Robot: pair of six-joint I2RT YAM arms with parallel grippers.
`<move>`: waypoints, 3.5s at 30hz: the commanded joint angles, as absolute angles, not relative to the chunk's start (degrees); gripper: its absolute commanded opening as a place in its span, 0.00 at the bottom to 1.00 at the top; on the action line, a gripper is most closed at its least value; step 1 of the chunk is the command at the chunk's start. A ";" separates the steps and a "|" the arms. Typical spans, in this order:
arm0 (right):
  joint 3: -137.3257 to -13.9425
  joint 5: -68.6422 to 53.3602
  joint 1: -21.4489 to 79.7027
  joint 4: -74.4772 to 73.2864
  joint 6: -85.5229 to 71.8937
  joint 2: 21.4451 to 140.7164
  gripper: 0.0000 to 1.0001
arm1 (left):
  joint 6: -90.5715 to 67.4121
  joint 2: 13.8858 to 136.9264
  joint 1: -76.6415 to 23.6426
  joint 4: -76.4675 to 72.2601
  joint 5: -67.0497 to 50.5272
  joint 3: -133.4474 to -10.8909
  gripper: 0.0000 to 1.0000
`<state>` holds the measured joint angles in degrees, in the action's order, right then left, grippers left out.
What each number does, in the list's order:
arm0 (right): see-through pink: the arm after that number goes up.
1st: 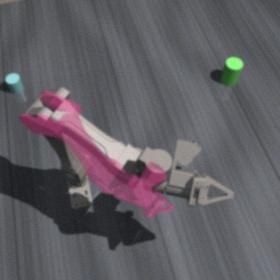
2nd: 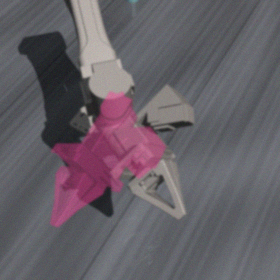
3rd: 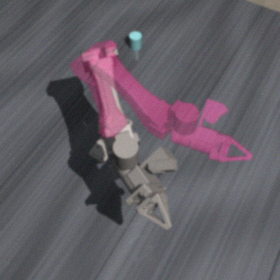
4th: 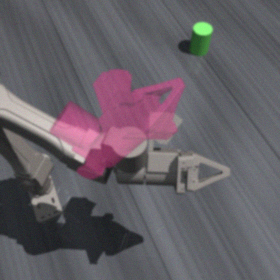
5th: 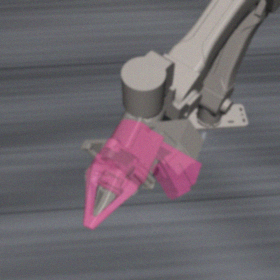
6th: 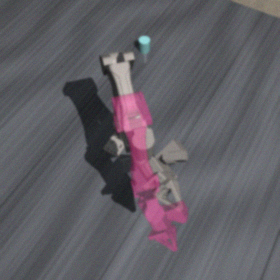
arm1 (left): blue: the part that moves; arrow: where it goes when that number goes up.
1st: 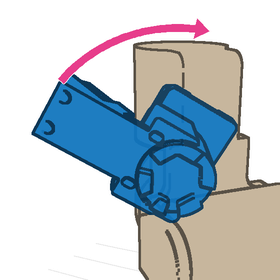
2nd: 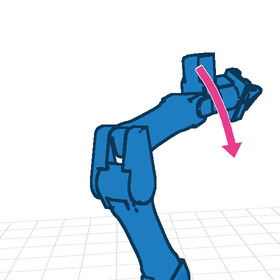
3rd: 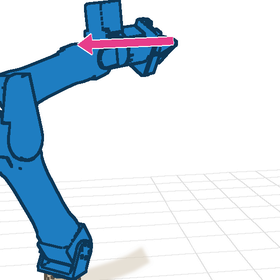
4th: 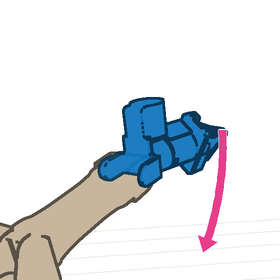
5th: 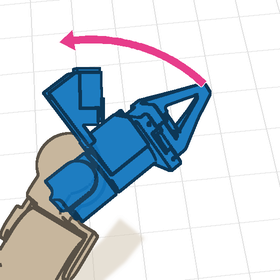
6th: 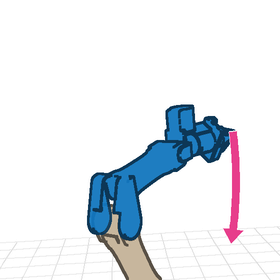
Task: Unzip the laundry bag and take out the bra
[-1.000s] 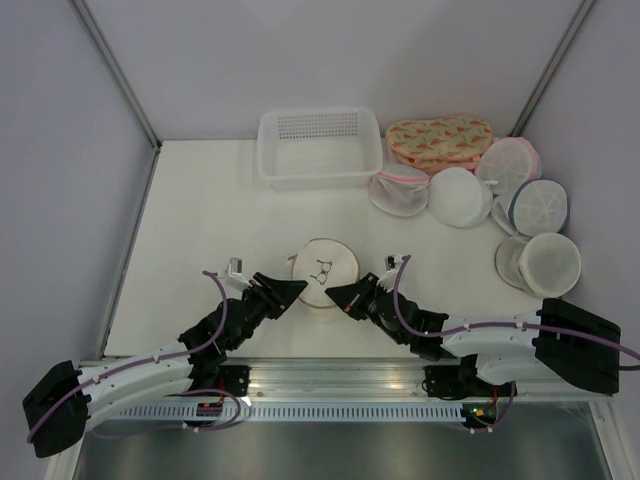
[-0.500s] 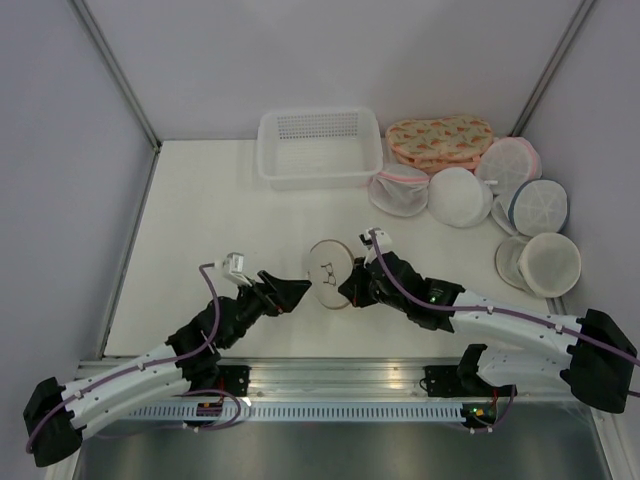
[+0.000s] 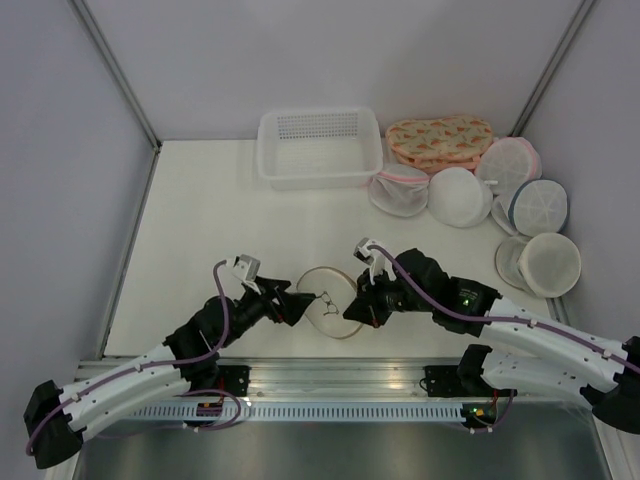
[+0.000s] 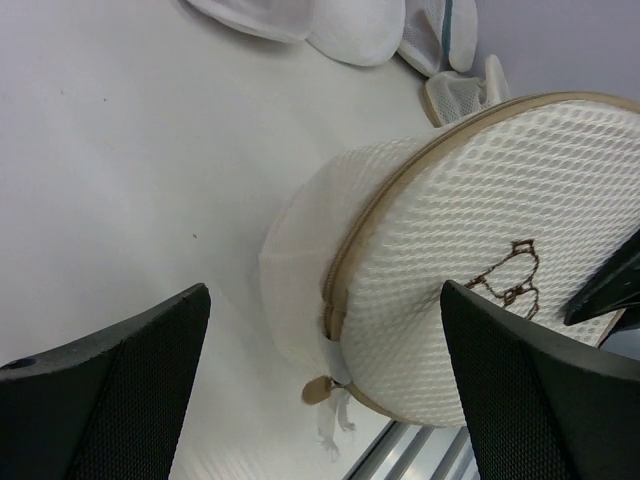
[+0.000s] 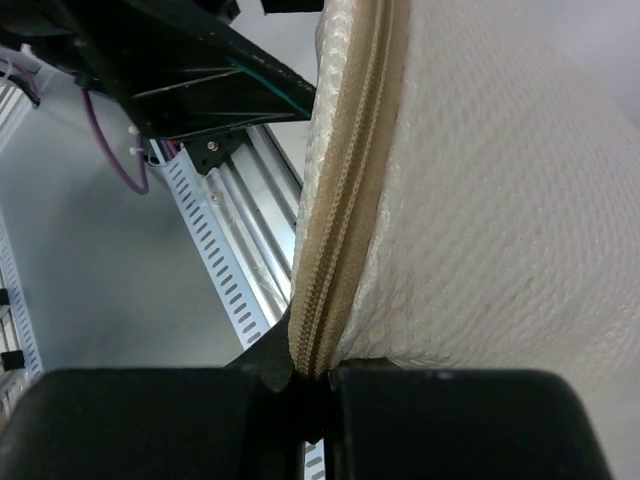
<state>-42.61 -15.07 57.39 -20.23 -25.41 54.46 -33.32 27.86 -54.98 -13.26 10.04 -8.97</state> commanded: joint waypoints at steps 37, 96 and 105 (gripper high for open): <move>-39.83 19.60 57.57 -16.18 -38.67 57.93 0.65 | -70.90 38.94 -56.25 -15.50 34.52 -5.53 0.02; -50.71 17.22 65.39 -13.15 -34.54 85.43 0.00 | -80.43 45.63 -57.83 -14.07 31.20 -9.93 0.02; -49.66 30.40 65.22 -31.71 -37.26 80.16 0.00 | -65.95 30.78 -57.66 -2.29 32.00 -6.86 0.02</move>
<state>-50.00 21.98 65.60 -21.06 -35.59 82.63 -75.85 34.04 -57.49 -7.14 31.31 -7.92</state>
